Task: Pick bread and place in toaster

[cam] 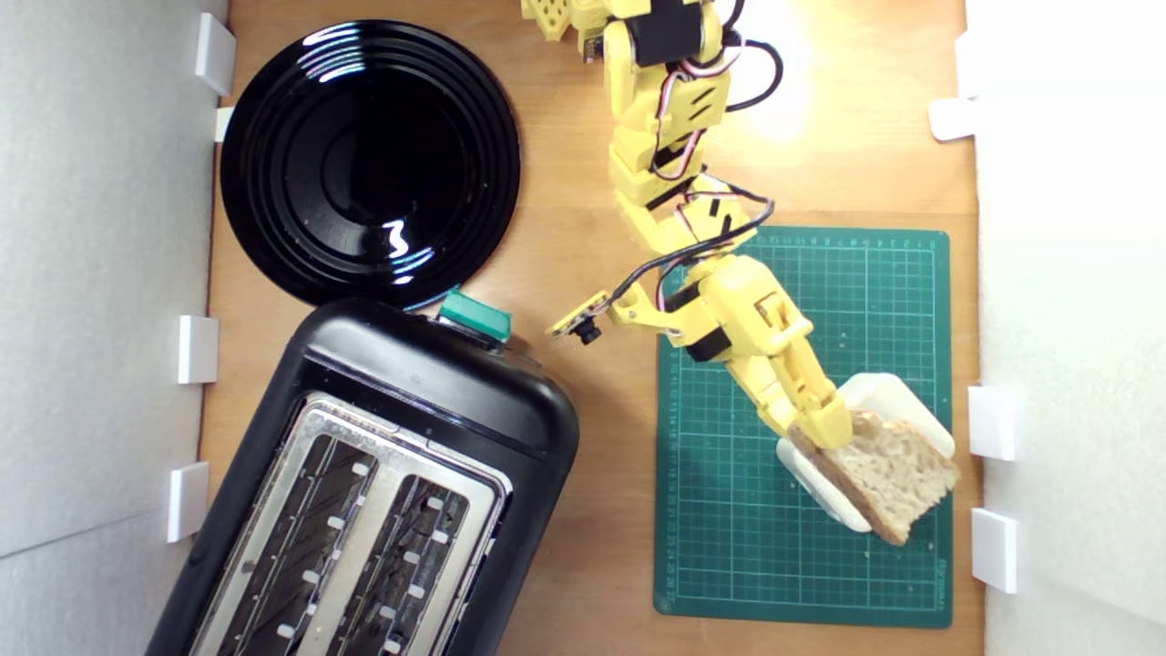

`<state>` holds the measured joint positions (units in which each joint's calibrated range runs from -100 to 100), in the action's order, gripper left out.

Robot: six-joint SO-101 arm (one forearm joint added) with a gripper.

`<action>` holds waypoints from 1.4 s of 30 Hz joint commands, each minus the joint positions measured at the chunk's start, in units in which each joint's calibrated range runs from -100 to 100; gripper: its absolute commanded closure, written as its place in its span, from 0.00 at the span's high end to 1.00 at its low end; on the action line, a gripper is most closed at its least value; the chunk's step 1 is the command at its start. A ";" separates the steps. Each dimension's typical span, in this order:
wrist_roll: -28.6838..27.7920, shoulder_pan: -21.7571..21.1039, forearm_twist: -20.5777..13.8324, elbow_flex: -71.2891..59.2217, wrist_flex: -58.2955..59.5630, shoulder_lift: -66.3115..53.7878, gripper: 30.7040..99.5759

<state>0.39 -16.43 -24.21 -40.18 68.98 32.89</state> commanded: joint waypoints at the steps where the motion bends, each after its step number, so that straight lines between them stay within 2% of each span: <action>1: 0.00 0.39 0.55 0.55 0.47 -9.51 0.42; 4: -0.41 0.64 0.55 0.64 -3.45 -14.08 0.42; 8: -4.76 2.49 -0.45 0.91 -8.91 -20.41 0.42; 18: -4.86 3.38 -0.63 1.18 -29.48 -39.12 0.42; 22: -1.46 3.22 0.37 1.18 -40.40 -49.27 0.42; 29: 3.40 2.65 0.55 1.55 -53.03 -58.26 0.42; 36: 5.39 5.23 0.55 1.46 -54.05 -63.67 0.42; 42: 11.62 6.36 0.55 1.46 -54.14 -68.08 0.42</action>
<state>8.20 -10.57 -24.12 -40.45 15.00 -30.11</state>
